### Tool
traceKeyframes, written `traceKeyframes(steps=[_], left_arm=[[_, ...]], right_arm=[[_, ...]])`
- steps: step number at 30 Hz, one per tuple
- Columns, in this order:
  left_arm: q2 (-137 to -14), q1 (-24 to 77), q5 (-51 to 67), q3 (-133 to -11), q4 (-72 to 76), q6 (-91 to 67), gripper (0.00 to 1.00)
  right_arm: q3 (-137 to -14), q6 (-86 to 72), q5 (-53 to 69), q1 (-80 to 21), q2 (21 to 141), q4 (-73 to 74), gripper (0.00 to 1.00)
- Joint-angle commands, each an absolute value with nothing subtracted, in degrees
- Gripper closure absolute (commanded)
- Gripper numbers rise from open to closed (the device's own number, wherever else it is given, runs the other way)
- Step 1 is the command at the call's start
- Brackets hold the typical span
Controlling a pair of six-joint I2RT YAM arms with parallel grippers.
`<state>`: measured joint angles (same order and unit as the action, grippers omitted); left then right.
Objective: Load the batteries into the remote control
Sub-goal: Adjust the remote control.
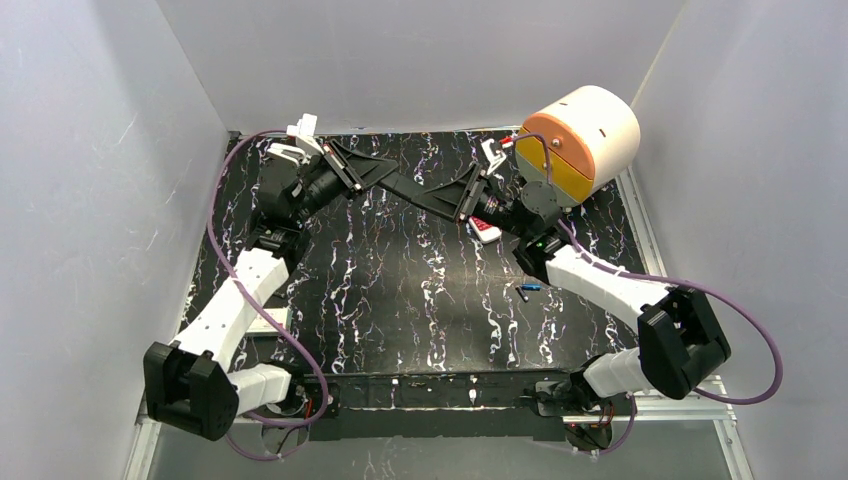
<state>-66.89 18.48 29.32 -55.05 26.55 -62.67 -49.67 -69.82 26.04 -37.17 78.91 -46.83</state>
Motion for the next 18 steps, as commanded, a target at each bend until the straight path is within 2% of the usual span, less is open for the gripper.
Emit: traceKeyframes(steps=[1, 13, 16, 18], left_arm=[[-68.0, 16.0, 41.2, -58.5, 24.1, -63.9, 1.0], [-68.0, 15.3, 48.6, -60.1, 24.2, -64.6, 1.0], [-67.9, 15.2, 48.0, -60.2, 24.1, -64.6, 1.0], [-67.5, 15.0, 46.7, -60.4, 24.1, -64.5, 1.0]], right_arm=[[-50.3, -68.4, 33.7, -37.2, 79.5, -52.9, 0.39], [-50.4, -79.8, 31.5, -37.3, 90.0, -73.9, 0.36], [-50.8, -80.3, 31.8, -37.6, 91.3, -74.3, 0.46], [-50.2, -80.3, 32.8, -37.7, 91.7, -74.5, 0.6]])
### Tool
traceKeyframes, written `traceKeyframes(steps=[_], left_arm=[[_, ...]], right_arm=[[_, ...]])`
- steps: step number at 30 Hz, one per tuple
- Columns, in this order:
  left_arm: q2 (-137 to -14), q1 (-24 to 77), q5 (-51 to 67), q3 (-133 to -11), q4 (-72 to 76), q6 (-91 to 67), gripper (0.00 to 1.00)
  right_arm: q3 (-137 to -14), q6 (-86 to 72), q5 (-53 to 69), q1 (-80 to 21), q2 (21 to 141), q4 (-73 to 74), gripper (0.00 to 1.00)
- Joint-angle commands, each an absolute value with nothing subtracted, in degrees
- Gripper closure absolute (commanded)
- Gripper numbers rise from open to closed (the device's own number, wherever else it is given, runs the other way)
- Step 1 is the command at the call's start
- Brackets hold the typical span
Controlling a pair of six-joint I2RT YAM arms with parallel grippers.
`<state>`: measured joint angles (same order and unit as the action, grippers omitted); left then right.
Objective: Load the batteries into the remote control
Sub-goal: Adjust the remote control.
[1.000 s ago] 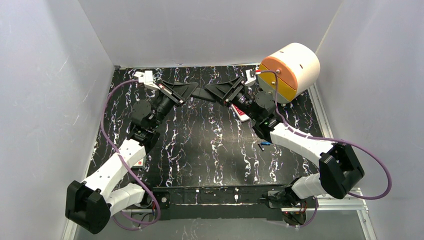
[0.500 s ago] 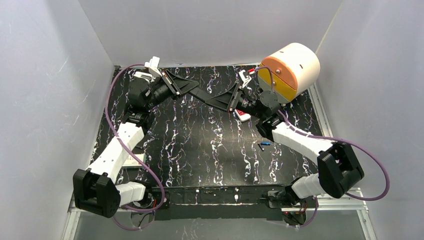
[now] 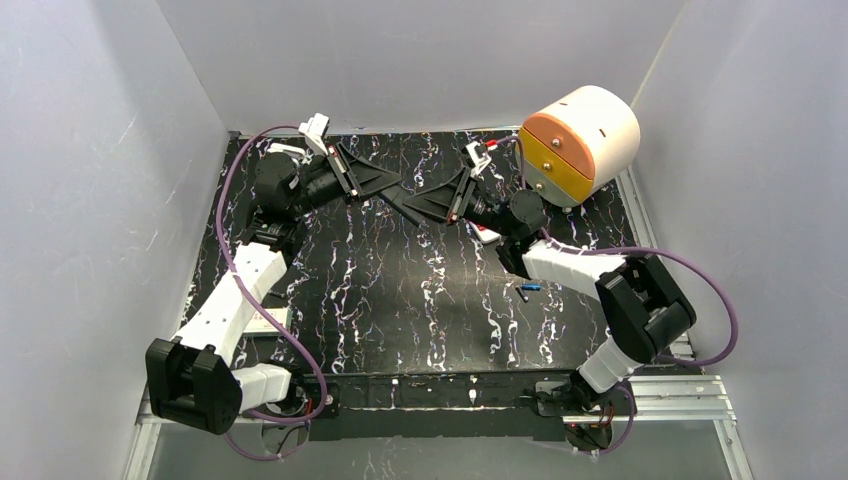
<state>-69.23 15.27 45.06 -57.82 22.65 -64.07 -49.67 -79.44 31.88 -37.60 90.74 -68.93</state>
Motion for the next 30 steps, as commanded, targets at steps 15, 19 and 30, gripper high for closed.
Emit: traceKeyframes(steps=[15, 19, 30], left_arm=[[-64.9, 8.4, 41.4, -55.9, 28.6, -68.2, 1.0], [-65.3, 8.4, 42.6, -52.8, 29.1, -67.2, 1.0], [-65.8, 8.4, 42.9, -47.2, 29.3, -62.9, 1.0]], right_arm=[[-42.5, -79.1, 40.2, -37.1, 94.2, -85.9, 0.78], [-46.2, -75.0, 36.2, -37.2, 92.8, -67.9, 0.6], [-54.5, -71.4, 29.3, -37.6, 91.1, -45.5, 0.33]])
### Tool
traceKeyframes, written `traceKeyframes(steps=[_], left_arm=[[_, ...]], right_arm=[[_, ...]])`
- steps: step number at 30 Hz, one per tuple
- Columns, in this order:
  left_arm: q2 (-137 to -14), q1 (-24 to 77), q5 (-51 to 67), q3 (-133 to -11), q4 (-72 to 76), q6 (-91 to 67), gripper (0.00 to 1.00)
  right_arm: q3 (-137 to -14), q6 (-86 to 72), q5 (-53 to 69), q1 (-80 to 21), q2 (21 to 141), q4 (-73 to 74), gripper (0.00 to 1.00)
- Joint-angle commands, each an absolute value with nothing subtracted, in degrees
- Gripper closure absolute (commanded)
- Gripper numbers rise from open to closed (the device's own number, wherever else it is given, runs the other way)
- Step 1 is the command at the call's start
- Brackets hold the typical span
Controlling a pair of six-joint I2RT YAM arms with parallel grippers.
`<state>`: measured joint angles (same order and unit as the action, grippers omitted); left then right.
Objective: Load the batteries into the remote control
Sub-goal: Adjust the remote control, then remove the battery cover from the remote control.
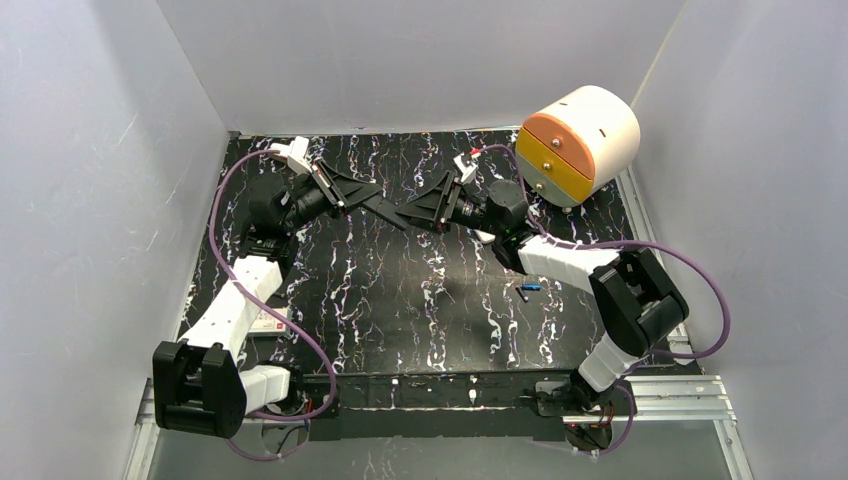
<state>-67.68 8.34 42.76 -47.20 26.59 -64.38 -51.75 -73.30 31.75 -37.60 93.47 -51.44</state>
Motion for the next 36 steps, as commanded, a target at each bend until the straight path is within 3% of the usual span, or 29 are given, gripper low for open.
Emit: traceKeyframes(steps=[1, 4, 10, 14, 17, 27, 31, 36], left_arm=[[-65.9, 8.4, 42.9, -47.3, 29.3, -62.5, 1.0], [-65.9, 8.4, 42.2, -47.5, 29.3, -61.1, 1.0], [-66.5, 8.4, 41.2, -48.2, 29.3, -59.3, 1.0], [-66.9, 8.4, 41.1, -48.3, 29.4, -58.9, 1.0], [-67.0, 8.4, 41.2, -48.3, 29.3, -59.0, 1.0], [-67.2, 8.4, 40.3, -47.6, 29.3, -58.0, 1.0], [-67.0, 8.4, 38.2, -46.7, 27.7, -53.9, 1.0], [-67.3, 8.4, 38.6, -46.3, 26.8, -52.0, 1.0]], right_arm=[[-54.5, -71.0, 28.6, -37.6, 90.7, -42.2, 0.35], [-55.1, -70.7, 27.3, -37.7, 88.8, -33.3, 0.42], [-55.2, -71.4, 27.8, -37.7, 86.8, -28.3, 0.42], [-57.0, -71.6, 29.0, -37.7, 86.8, -25.4, 0.48], [-56.9, -72.5, 29.0, -37.7, 87.0, -27.6, 0.58], [-56.8, -74.7, 29.3, -37.7, 86.2, -29.1, 0.78], [-58.8, -73.2, 29.8, -37.7, 85.5, -22.6, 0.8], [-59.4, -73.8, 30.7, -37.7, 86.3, -20.9, 0.7]])
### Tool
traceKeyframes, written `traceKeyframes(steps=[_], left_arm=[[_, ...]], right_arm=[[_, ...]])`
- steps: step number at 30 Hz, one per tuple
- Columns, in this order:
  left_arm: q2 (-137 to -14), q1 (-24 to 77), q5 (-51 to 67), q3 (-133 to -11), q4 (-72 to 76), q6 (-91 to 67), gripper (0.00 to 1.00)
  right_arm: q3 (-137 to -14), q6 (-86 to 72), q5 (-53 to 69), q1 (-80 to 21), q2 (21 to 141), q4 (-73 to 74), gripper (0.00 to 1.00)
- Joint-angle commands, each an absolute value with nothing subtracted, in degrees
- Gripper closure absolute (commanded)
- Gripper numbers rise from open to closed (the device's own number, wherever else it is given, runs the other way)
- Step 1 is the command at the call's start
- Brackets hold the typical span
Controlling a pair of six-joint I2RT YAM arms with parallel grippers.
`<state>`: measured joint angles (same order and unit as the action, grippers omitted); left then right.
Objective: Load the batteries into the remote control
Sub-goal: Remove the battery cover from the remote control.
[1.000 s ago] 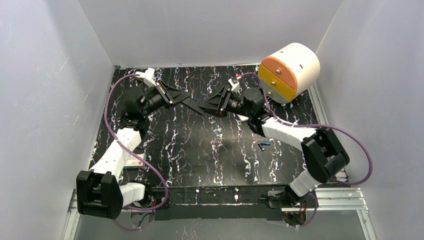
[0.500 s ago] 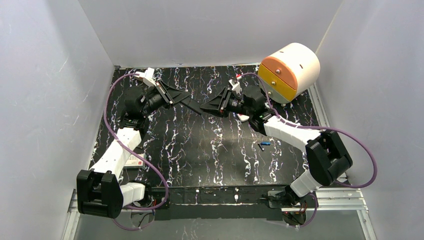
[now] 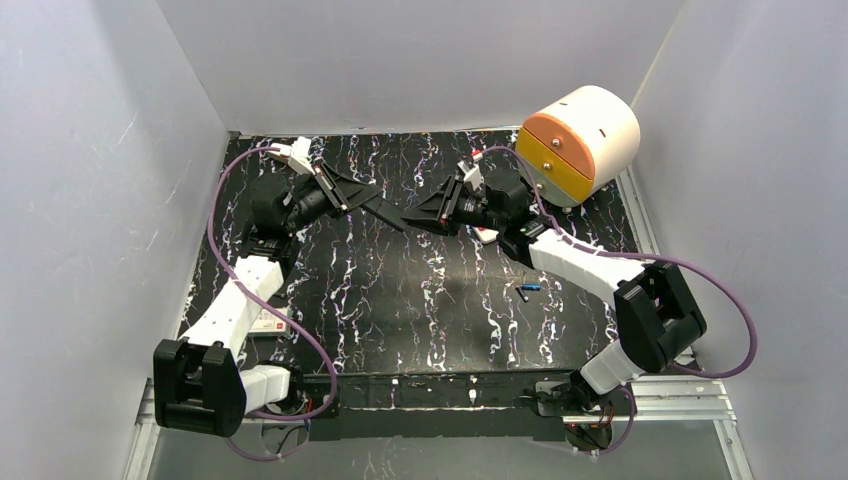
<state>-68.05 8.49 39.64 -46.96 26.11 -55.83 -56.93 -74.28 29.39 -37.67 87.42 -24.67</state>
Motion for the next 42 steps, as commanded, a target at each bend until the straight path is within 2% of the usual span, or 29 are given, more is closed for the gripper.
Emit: traceKeyframes(steps=[1, 3, 10, 20, 28, 34, 38, 42], left_arm=[[-67.3, 8.4, 38.8, -46.4, 26.8, -52.0, 1.0], [-67.0, 8.4, 38.7, -46.3, 26.7, -51.7, 1.0], [-66.9, 8.4, 37.5, -45.6, 26.6, -49.3, 1.0], [-67.1, 8.4, 36.0, -44.3, 26.1, -47.1, 1.0], [-67.4, 8.4, 35.0, -43.7, 24.9, -47.0, 1.0], [-66.4, 8.4, 23.9, -44.1, 12.7, -42.1, 1.0], [-66.1, 8.4, 13.0, -45.5, 1.0, -39.5, 1.0], [-65.4, 8.4, 11.4, -45.4, -1.0, -38.7, 1.0]], right_arm=[[-59.2, -74.5, 30.9, -37.7, 86.6, -21.5, 0.69], [-58.9, -75.8, 31.3, -37.7, 87.3, -23.2, 0.69], [-58.8, -77.2, 31.6, -37.6, 87.0, -24.0, 0.82], [-58.4, -79.5, 32.0, -37.6, 87.0, -26.3, 0.78], [-56.0, -77.3, 29.9, -37.7, 89.0, -29.9, 0.99], [-53.7, -72.2, 25.8, -37.6, 86.8, -30.0, 0.99], [-52.4, -67.1, 20.3, -37.3, 85.7, -20.9, 0.99], [-48.7, -62.4, 14.2, -36.7, 87.2, -13.6, 0.99]])
